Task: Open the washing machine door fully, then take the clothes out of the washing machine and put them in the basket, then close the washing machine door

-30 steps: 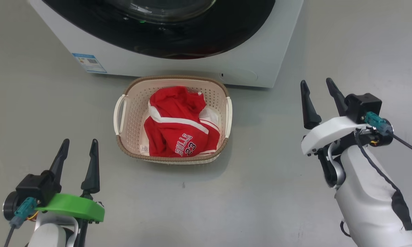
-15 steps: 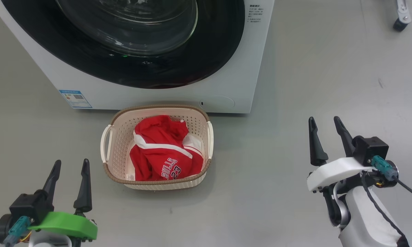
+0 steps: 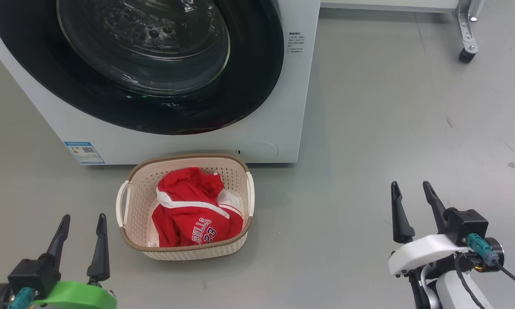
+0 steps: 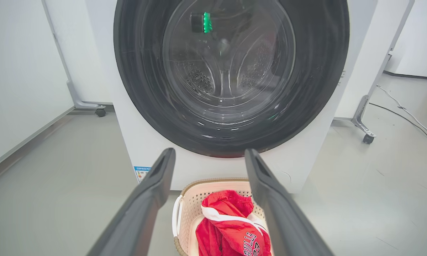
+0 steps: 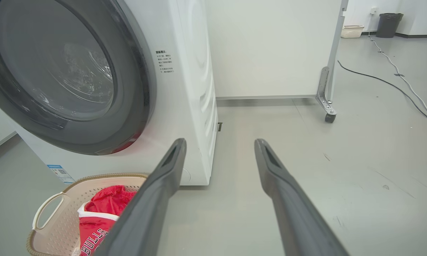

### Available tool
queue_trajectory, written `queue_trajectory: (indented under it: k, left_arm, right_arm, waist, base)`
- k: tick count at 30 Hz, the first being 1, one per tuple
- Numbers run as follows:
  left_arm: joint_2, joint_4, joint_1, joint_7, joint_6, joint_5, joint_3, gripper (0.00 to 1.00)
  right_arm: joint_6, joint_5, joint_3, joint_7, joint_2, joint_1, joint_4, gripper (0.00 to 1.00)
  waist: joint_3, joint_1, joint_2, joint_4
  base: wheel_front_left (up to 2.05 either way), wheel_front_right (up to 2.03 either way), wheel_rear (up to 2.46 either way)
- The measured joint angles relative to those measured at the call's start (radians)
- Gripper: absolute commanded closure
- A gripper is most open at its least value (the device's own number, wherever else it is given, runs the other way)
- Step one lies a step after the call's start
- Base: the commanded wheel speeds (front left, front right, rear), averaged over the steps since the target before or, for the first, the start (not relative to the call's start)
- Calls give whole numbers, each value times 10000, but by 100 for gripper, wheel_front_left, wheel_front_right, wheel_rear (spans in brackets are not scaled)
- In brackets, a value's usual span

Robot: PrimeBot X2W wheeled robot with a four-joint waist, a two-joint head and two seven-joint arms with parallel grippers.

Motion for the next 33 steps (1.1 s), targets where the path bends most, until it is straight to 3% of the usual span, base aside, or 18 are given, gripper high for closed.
queue_trajectory:
  k: [17, 18, 24, 33]
  left_arm:
    - [-25, -510, 453, 0, 0, 320, -67, 0]
    - [-29, -516, 458, 0, 0, 316, -128, 100]
    - [-382, 132, 572, 6, 0, 313, -284, 100]
    - [-387, 242, 551, 324, 0, -562, -180, 100]
  right_arm:
    - [-79, -153, -167, 0, 81, 744, -727, 0]
    - [-77, -153, -165, 0, 81, 757, -752, 100]
    - [-77, -105, -123, 31, 236, 1168, -155, 100]
    - [44, 746, -299, 257, 236, 1166, -140, 100]
  waist:
    - [-340, 0, 0, -209]
    - [-344, 0, 0, -200]
    - [-349, 0, 0, -197]
    - [-399, 0, 0, -268]
  base:
    - [0, 0, 0]
    - [0, 0, 0]
    - [0, 0, 0]
    - [0, 0, 0]
